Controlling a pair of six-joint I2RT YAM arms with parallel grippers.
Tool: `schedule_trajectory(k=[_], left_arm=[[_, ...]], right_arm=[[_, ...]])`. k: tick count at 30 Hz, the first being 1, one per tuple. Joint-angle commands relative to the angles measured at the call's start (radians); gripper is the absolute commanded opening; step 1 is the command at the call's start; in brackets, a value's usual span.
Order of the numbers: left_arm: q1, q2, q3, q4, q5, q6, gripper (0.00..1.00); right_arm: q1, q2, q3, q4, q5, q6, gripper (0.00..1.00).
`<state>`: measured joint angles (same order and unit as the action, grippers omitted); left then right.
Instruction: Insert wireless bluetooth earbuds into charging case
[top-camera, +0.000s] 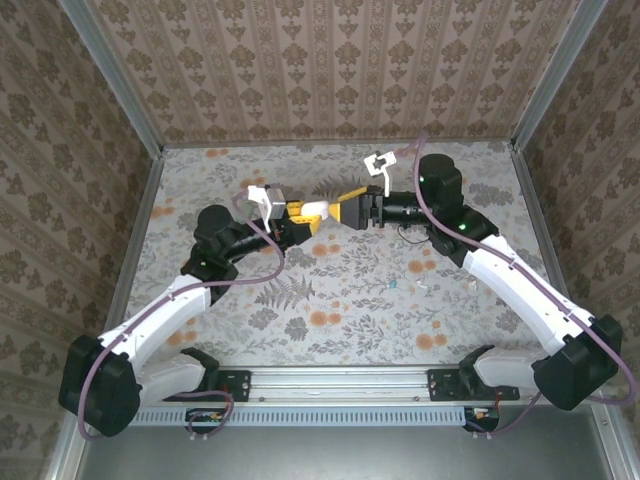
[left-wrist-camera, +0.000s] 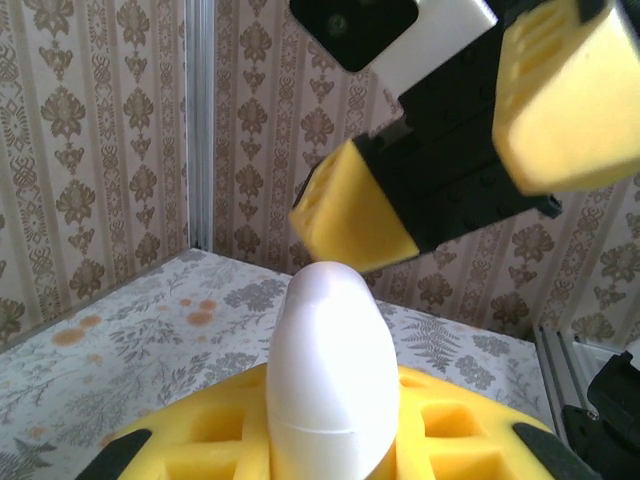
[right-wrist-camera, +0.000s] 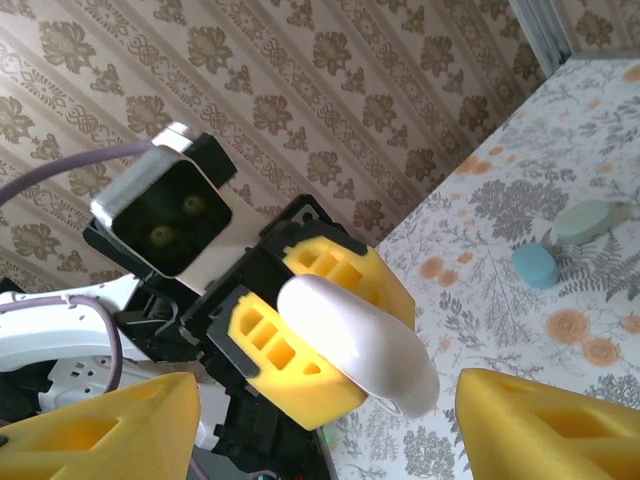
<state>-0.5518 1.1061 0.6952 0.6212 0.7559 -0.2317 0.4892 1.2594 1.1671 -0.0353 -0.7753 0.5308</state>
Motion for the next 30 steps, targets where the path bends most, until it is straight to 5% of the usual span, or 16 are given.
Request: schedule_trajectory(k=[1,30], left_arm=[[-0.011,0.004,0.041,0.079,0.022,-0.028,0.19],[-0.028,0.012,0.049,0.045,0.060,-0.008,0.20]], right_arm=[[0.006,0.023,0.030,-0.020,-0.009,0.008,0.70],[-0.011,0.085,0.100,-0.009,0.093,0.033,0.68]])
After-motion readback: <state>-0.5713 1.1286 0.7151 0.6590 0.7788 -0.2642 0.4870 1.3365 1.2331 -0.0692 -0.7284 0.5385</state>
